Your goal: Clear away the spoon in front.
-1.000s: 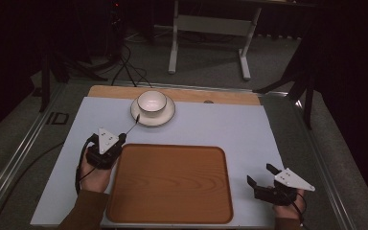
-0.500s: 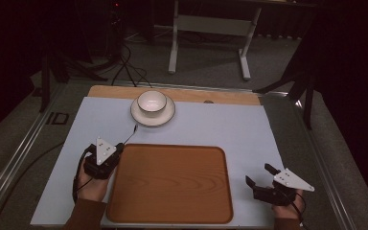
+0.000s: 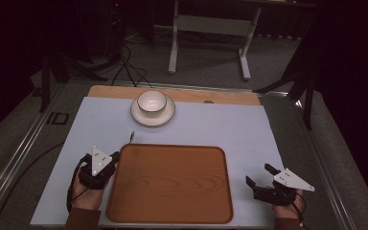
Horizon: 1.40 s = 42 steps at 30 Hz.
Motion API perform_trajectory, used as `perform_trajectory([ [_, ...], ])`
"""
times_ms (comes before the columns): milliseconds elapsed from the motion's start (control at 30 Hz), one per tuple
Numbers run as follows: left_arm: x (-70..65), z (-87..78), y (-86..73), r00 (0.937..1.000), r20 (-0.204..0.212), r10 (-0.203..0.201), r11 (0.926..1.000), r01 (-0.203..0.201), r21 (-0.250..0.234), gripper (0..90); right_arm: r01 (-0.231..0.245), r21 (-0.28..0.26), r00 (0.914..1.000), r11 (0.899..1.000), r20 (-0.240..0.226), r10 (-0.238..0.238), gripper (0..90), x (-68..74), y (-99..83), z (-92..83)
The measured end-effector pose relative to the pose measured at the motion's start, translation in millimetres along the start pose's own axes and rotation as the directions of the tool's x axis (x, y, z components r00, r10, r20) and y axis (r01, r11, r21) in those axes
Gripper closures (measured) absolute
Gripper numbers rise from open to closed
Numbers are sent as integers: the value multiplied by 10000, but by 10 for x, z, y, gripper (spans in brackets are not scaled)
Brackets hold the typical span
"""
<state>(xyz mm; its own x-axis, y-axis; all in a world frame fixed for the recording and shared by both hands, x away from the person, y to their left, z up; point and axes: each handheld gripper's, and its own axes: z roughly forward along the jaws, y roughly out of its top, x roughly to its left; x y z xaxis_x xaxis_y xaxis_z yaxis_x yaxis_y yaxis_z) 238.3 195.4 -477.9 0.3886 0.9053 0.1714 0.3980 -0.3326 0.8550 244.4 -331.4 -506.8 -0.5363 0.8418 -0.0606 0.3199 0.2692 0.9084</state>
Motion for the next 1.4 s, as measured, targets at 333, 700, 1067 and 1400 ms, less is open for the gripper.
perform_trajectory([
  [333,-44,-4,-93,9999,54,92,9992,-94,378,884,59,9,10000,10000,-7,-59,127,-10,-4,-2],
  [700,-96,2,-144,9996,60,284,9976,-287,629,867,50,40,10000,10000,-20,-50,127,-6,-2,-6],
  [1067,-195,14,-141,9990,376,244,9968,-272,746,763,76,64,10000,10000,-8,-76,127,-11,-5,4],
  [1400,-253,-21,-124,9958,910,-69,9996,45,264,523,32,63,10000,10000,-10,-31,128,-10,-4,1],
])
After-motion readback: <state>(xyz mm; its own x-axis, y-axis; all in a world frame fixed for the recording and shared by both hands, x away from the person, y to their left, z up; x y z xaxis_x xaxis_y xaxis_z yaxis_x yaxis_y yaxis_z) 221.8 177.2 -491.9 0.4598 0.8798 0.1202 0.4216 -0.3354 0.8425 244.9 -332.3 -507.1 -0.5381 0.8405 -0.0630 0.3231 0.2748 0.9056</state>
